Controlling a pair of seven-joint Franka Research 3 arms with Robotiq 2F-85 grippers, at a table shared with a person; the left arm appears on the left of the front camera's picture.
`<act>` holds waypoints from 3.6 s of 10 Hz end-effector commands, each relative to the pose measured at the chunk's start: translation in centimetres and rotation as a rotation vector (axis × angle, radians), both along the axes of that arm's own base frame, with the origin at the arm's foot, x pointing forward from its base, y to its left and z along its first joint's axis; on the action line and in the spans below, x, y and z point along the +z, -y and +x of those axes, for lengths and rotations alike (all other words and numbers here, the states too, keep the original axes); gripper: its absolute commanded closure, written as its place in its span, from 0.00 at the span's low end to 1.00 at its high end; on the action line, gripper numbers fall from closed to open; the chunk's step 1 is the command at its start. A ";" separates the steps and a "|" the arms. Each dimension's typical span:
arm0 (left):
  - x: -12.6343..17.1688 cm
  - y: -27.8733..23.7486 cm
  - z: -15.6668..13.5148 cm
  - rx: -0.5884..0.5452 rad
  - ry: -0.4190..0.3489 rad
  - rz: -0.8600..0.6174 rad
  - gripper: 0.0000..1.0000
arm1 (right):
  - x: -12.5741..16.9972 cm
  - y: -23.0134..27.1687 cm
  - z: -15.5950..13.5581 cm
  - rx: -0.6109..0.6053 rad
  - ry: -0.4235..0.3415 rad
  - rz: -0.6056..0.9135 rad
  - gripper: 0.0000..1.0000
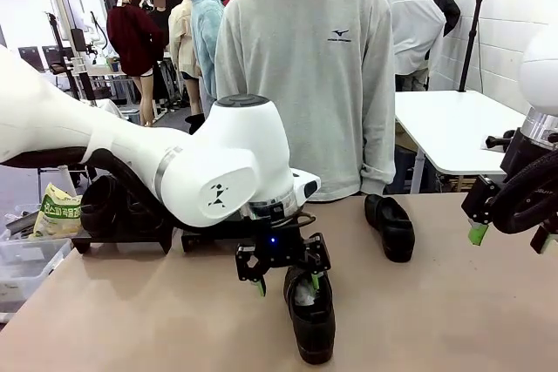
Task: Organize the shoes by placing them on the stand.
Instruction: Place the Shoe from the middle of the table onto the Shoes Stand.
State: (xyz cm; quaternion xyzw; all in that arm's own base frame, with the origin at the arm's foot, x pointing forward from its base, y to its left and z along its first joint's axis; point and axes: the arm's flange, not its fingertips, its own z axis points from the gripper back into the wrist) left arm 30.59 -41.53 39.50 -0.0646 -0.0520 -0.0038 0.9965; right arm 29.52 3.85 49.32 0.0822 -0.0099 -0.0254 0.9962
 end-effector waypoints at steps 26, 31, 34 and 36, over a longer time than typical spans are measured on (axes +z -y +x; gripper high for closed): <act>13.0 -7.1 0.8 -0.086 0.174 -0.108 1.00 | 0.0 0.2 -0.1 0.011 -0.003 0.006 0.00; 11.9 -14.7 9.3 -0.073 0.349 -0.104 1.00 | 0.0 0.2 -0.1 0.011 -0.003 0.006 0.00; 11.3 -15.4 10.3 -0.067 0.325 -0.105 1.00 | 0.0 0.2 -0.1 0.011 -0.003 0.006 0.00; 11.8 -15.8 10.3 -0.054 0.344 -0.115 1.00 | 0.0 0.2 -0.1 0.011 -0.003 0.006 0.00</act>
